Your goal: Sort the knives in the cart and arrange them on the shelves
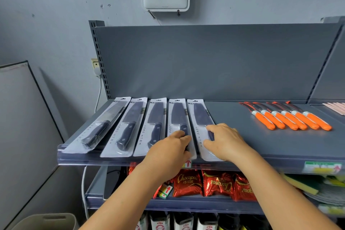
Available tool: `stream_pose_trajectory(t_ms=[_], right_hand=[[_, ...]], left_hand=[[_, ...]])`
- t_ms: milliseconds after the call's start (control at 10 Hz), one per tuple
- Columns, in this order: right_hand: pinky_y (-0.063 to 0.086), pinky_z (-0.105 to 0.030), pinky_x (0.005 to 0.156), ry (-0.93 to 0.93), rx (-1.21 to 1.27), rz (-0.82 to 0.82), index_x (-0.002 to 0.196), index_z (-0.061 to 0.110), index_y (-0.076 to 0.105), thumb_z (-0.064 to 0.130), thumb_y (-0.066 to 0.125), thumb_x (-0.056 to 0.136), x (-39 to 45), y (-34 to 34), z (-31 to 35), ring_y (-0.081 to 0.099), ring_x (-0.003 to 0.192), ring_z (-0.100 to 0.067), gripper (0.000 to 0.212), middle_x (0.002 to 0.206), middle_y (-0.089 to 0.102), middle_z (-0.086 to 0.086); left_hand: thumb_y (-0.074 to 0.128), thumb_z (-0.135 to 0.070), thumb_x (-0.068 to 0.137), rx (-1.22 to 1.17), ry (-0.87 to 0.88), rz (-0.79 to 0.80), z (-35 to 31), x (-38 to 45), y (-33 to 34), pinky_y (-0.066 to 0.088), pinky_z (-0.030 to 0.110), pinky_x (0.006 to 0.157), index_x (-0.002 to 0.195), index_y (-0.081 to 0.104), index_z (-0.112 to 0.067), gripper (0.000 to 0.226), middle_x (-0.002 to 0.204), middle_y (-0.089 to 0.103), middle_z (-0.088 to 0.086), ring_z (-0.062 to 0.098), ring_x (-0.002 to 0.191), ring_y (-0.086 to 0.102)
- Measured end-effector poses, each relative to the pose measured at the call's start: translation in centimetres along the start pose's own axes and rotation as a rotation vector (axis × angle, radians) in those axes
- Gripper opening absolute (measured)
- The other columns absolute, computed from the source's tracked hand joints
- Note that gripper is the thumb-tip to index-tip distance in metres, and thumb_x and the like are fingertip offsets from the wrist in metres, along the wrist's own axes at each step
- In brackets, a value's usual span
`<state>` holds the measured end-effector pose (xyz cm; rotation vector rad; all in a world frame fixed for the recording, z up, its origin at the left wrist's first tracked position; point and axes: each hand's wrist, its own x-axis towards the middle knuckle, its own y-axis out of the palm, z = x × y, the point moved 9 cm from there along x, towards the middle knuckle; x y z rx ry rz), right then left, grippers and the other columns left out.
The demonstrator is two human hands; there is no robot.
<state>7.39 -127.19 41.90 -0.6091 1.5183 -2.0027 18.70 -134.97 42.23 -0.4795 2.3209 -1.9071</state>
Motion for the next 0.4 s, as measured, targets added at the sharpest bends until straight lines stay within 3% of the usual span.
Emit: stream_pose_trajectory(t_ms=[100,300,400], right_hand=[[0.035,-0.035,0.093,0.004,-0.014,0.002,0.132,0.023,0.044,0.039,0.045,0.093,0.1,0.2,-0.1,0.042,0.107,-0.025,0.042,0.132,0.046,-0.005],[0.034,-0.039,0.102,-0.006,0.032,0.002,0.145,0.027,0.029,0.052,0.04,0.093,0.2,-0.2,-0.3,0.032,0.13,-0.031,0.059,0.149,0.032,0.001],[0.032,-0.038,0.104,-0.072,0.087,-0.12,0.144,0.025,0.034,0.05,0.043,0.093,0.0,-3.5,0.7,0.03,0.133,-0.028,0.057,0.15,0.031,0.004]], left_hand=[[0.045,-0.03,0.097,-0.001,0.007,-0.012,0.0,0.0,0.0,0.051,0.04,0.088,0.135,0.044,-0.02,0.039,0.142,0.037,-0.007,0.022,0.113,0.056],[0.043,-0.037,0.097,-0.022,-0.002,-0.05,0.5,-0.1,-0.9,0.05,0.035,0.09,0.147,0.025,-0.024,0.055,0.149,0.03,-0.01,0.016,0.112,0.055],[0.044,-0.042,0.097,-0.007,-0.004,-0.153,1.0,0.1,-4.0,0.049,0.033,0.092,0.146,0.028,-0.027,0.054,0.15,0.032,-0.009,0.016,0.113,0.055]])
